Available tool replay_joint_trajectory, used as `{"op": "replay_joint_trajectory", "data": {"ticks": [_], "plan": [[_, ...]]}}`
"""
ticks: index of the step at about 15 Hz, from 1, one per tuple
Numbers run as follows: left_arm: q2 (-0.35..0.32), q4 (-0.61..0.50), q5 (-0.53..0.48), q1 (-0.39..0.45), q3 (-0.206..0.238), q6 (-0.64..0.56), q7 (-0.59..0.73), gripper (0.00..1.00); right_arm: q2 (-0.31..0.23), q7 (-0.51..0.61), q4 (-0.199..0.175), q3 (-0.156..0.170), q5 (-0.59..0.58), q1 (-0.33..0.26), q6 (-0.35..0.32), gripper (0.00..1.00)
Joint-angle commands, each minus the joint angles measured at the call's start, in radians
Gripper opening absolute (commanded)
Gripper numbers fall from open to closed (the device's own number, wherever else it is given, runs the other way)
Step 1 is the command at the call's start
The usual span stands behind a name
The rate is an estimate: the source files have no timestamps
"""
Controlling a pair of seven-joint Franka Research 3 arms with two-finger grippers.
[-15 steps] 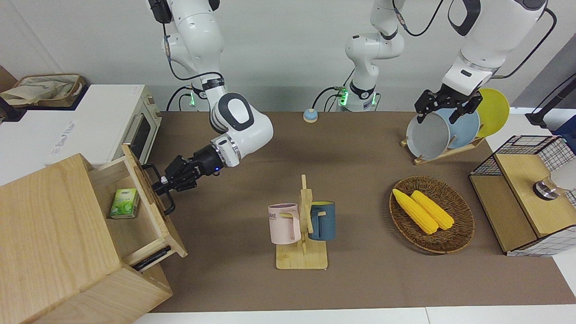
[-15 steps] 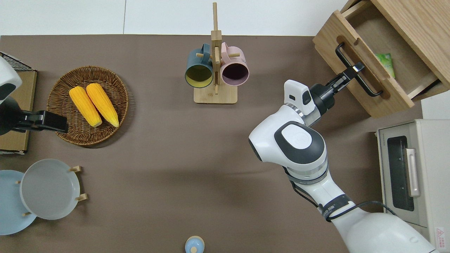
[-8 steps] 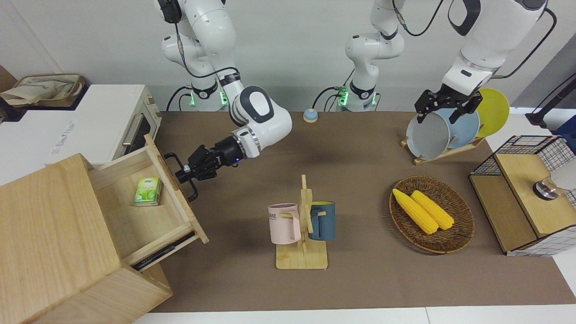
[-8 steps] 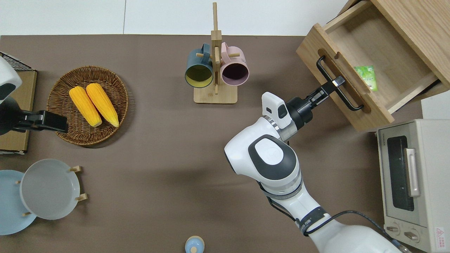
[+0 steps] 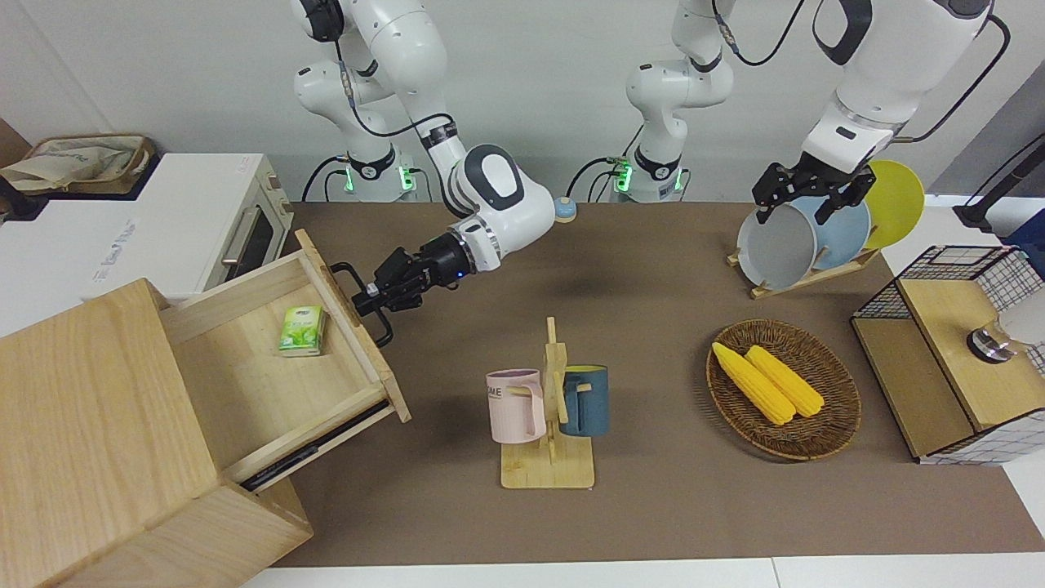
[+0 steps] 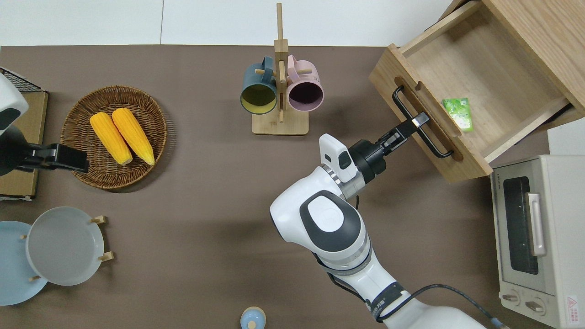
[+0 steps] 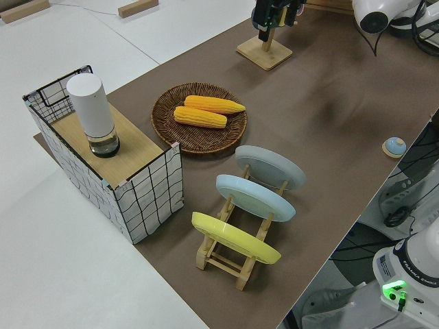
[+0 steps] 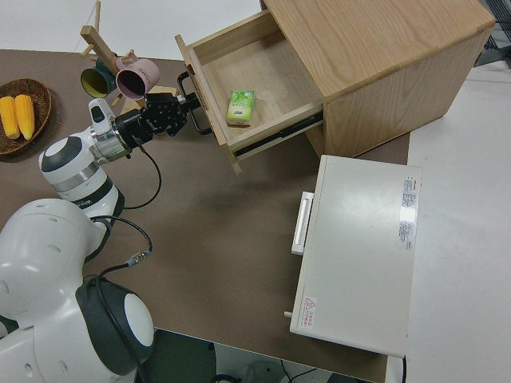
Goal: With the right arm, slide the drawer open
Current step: 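Pull the handle toward the robot with the right gripper, sliding the drawer open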
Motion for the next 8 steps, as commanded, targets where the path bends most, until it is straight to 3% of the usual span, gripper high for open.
{"op": "replay_joint_trajectory", "data": {"ticks": [1, 5, 8], "plan": [[-0.004, 0.01, 0.018, -0.007, 0.0, -0.018, -0.01, 0.99, 0.01, -0.061, 0.051, 0.002, 0.02, 0.038, -0.031, 0.0], [-0.003, 0.009, 0.018, -0.007, 0.0, -0.018, -0.01, 0.99, 0.056, -0.129, 0.158, 0.002, 0.054, 0.077, -0.087, 0.0], [-0.004, 0.01, 0.018, -0.007, 0.0, -0.018, -0.01, 0.99, 0.068, -0.134, 0.186, 0.0, 0.069, 0.095, -0.091, 0.0]]}}
